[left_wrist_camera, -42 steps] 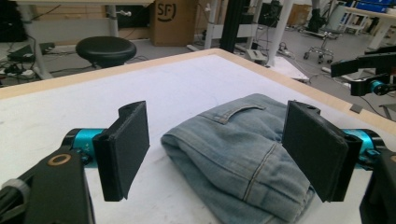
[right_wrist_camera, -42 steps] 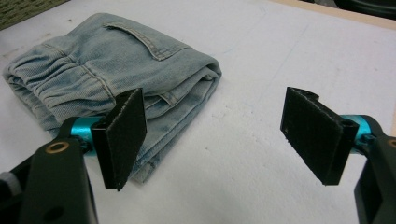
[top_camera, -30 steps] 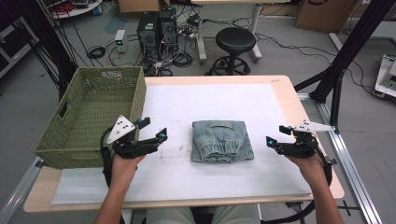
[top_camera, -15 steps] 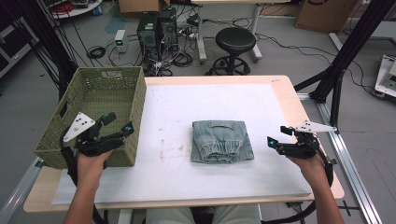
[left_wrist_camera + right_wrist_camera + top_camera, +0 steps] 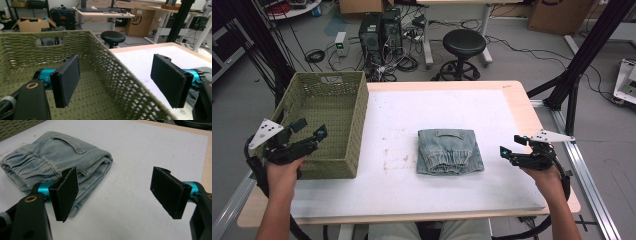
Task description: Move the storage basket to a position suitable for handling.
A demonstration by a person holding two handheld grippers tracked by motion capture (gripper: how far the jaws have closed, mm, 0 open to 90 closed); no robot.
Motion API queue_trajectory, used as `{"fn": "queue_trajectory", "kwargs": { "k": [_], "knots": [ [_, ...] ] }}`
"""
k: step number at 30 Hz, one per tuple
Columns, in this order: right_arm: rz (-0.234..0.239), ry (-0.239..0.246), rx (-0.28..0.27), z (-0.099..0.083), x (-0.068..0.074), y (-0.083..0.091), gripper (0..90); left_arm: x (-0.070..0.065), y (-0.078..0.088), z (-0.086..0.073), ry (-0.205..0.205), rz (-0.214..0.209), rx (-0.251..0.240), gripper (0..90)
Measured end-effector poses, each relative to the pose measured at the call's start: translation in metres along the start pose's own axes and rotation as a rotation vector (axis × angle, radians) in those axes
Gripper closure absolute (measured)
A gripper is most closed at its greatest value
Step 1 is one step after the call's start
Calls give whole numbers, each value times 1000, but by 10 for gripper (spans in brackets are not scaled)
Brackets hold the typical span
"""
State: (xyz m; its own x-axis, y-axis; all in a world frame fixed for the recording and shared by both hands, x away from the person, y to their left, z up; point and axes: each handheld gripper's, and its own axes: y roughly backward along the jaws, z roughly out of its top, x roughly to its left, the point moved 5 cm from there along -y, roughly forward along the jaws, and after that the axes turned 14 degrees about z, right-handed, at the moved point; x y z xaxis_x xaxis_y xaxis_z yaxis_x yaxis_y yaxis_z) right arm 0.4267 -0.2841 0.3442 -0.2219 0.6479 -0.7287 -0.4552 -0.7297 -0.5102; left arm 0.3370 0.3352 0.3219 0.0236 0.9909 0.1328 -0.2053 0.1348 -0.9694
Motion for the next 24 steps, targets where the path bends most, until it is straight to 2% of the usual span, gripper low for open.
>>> {"fn": "queue_trajectory", "kwargs": {
  "k": [6,13,19,24],
  "knots": [
    [-3,-1,7,-1,0,-1,230,22,2,-5,35,29,17,235],
    [-5,-2,18,-3,0,-4,231,47,6,-6,9,69,24,232],
    [-9,-1,27,-5,1,-5,231,76,9,-9,33,137,49,225],
    [-13,-2,37,-6,2,-6,231,96,11,-12,31,166,75,227]
  ]
}}
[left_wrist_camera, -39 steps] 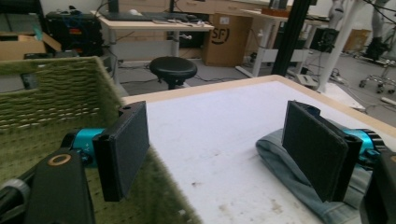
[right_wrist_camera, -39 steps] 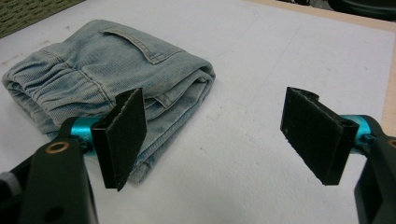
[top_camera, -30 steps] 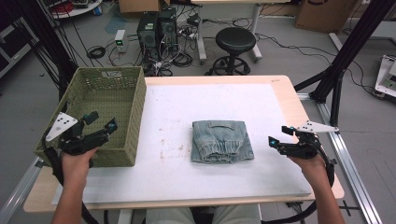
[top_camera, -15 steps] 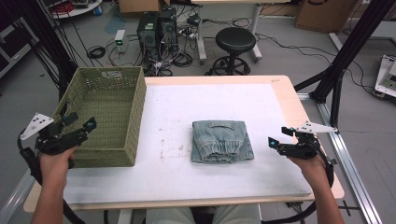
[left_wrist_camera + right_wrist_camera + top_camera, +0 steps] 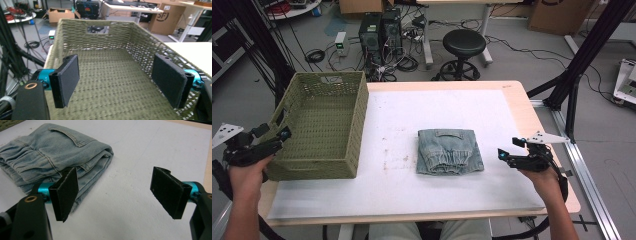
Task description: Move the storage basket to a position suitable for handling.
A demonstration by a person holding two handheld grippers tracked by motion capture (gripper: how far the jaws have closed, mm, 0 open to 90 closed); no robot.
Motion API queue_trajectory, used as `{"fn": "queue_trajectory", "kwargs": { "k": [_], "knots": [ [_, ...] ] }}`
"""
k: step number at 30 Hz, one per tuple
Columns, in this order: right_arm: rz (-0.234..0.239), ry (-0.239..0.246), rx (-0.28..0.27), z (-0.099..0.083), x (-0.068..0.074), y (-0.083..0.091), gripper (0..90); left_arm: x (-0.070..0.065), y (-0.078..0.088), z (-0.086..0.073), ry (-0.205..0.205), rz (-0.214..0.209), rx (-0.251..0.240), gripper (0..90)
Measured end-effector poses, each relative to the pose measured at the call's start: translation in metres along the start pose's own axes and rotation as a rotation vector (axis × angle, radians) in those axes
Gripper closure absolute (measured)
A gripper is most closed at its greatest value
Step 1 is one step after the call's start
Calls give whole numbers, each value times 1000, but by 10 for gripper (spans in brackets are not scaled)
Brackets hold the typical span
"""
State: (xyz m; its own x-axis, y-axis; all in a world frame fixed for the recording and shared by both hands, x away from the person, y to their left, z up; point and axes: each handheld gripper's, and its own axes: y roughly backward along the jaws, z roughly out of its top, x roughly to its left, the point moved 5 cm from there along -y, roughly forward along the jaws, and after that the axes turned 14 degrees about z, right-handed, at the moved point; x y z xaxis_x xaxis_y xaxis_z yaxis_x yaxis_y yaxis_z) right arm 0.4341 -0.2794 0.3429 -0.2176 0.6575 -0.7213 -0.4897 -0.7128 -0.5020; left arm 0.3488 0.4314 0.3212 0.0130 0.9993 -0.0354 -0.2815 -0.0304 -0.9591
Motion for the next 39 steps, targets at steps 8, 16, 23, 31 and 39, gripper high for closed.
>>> {"fn": "queue_trajectory", "kwargs": {
  "k": [8,16,23,31,39],
  "knots": [
    [-5,4,10,-1,0,-1,231,27,-4,-13,11,55,64,267],
    [-10,-1,21,-4,0,-3,231,43,-9,-21,22,95,106,335],
    [-14,-3,38,-6,-1,-5,231,51,-17,-27,4,101,160,337],
    [-14,-8,47,-8,0,-8,231,53,-22,-25,-56,41,236,555],
    [-13,-8,51,-8,1,-9,231,50,-33,-27,-110,40,248,561]
  ]
}}
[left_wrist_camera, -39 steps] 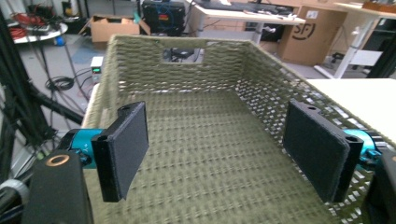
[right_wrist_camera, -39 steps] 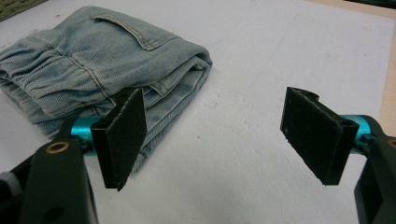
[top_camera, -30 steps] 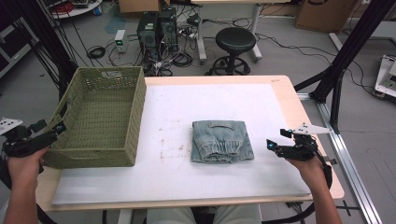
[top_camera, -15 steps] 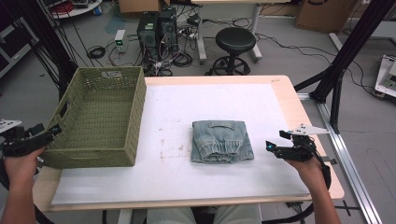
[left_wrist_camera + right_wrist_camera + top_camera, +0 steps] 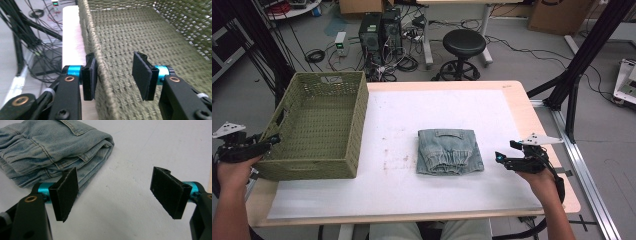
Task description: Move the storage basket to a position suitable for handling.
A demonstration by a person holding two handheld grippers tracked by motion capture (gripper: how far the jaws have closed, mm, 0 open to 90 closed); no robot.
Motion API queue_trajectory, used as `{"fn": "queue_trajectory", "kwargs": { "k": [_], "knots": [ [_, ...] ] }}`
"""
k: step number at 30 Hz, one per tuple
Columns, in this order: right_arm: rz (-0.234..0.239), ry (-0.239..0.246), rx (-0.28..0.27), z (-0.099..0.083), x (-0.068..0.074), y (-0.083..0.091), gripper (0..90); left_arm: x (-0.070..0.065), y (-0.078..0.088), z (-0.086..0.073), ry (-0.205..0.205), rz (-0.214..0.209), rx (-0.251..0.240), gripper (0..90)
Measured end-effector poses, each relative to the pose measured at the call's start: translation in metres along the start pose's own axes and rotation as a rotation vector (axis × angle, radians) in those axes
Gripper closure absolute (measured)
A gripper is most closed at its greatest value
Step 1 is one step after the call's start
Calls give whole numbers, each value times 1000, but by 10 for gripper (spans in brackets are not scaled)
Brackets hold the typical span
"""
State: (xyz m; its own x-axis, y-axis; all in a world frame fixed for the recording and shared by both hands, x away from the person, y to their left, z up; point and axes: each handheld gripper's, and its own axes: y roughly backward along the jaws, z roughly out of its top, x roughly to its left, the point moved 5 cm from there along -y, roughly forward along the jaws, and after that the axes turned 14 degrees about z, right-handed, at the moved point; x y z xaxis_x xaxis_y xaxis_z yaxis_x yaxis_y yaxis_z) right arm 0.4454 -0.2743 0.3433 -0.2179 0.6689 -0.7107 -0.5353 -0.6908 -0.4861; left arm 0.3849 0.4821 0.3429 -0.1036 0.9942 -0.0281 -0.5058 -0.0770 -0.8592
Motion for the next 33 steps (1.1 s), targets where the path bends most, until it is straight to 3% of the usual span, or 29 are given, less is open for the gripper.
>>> {"fn": "queue_trajectory", "kwargs": {
  "k": [5,19,33],
  "knots": [
    [-2,-4,3,-1,-1,0,231,1,-3,-1,11,-15,-3,573],
    [7,1,11,0,1,-6,231,1,-4,-2,21,-20,-9,725],
    [9,2,22,0,2,-9,231,-6,-6,0,18,-31,-13,733]
  ]
}}
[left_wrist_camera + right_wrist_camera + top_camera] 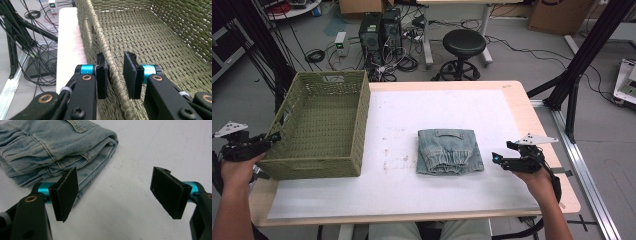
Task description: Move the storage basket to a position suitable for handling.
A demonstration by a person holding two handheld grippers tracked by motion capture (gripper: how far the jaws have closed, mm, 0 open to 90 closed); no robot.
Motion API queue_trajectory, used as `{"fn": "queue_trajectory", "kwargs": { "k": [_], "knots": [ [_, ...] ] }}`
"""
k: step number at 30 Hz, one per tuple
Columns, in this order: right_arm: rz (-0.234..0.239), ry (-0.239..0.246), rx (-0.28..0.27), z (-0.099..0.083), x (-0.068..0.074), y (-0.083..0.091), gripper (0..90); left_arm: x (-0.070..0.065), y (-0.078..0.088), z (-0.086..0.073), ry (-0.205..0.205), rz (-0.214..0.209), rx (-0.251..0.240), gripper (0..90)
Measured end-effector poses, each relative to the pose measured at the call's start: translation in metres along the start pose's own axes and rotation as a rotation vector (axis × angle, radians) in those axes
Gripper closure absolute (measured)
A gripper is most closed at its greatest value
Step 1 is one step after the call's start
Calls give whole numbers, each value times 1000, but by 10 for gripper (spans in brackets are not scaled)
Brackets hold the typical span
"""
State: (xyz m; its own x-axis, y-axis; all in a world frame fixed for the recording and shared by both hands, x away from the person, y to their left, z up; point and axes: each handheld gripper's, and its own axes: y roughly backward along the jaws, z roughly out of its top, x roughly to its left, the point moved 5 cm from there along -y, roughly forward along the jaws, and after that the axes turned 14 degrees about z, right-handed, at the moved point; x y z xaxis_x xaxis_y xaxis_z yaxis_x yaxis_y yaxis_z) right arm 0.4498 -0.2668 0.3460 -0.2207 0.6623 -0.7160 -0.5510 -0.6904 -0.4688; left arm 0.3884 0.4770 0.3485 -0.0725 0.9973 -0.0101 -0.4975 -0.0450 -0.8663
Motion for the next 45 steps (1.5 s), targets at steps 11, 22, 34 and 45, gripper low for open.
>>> {"fn": "queue_trajectory", "kwargs": {
  "k": [11,22,34,45],
  "knots": [
    [0,2,-3,-1,0,1,231,-5,-4,3,1,-15,0,736],
    [-1,0,-3,-1,-1,1,231,-11,-8,6,-5,-20,-1,737],
    [0,1,-2,-2,-1,4,231,-13,-9,6,50,-34,-30,526],
    [-3,-4,-23,0,-2,10,231,-10,29,26,135,15,-209,390]
  ]
}}
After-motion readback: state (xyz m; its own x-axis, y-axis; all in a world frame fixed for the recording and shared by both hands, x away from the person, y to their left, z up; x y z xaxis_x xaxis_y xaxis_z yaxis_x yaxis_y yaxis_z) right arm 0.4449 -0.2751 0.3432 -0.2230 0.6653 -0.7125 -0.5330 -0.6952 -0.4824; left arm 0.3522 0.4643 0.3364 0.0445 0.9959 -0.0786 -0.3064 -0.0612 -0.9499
